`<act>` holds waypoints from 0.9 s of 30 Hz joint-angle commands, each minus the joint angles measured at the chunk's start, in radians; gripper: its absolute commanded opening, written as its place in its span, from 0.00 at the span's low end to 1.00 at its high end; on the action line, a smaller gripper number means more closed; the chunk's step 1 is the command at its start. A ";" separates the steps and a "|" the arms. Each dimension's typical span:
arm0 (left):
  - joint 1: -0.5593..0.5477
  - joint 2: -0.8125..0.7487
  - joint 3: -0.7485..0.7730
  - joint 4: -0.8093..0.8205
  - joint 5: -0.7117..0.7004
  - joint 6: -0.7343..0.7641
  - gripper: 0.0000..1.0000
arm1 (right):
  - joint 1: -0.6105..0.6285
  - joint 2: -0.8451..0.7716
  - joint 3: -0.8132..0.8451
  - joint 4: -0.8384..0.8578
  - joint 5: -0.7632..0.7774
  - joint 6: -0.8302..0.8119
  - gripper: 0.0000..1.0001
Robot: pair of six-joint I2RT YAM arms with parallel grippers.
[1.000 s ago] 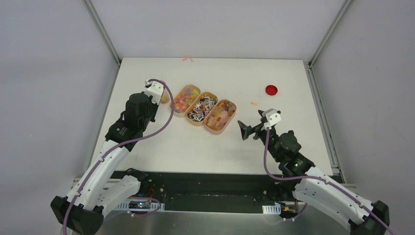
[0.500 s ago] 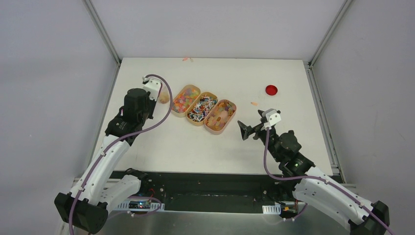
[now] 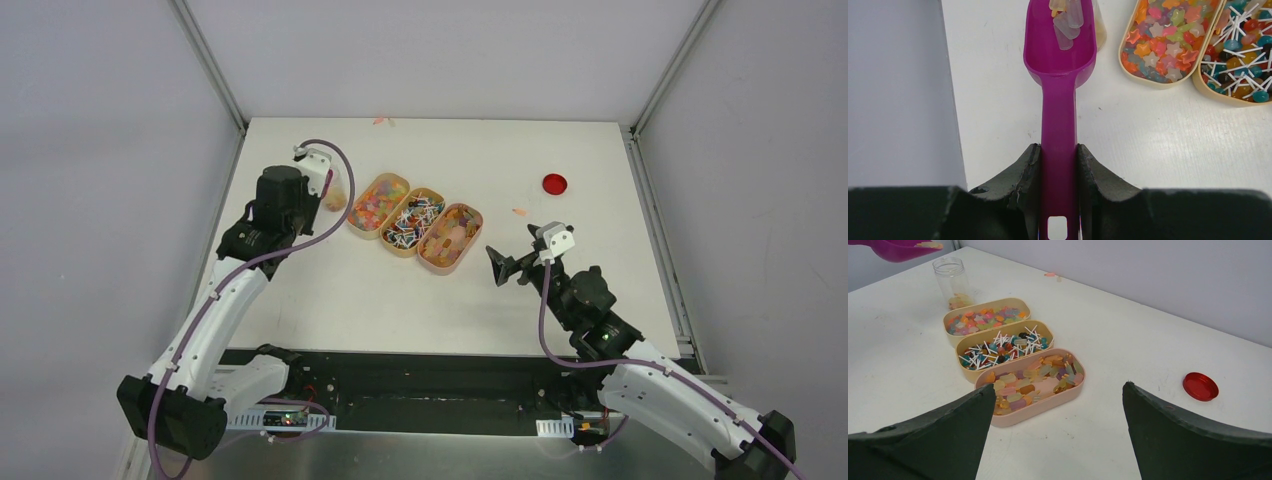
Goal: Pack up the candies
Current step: Place the fake candies in the packing bottle.
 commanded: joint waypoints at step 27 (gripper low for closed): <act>0.031 0.138 0.234 -0.206 0.007 -0.017 0.00 | -0.008 -0.027 -0.017 0.043 -0.011 -0.009 1.00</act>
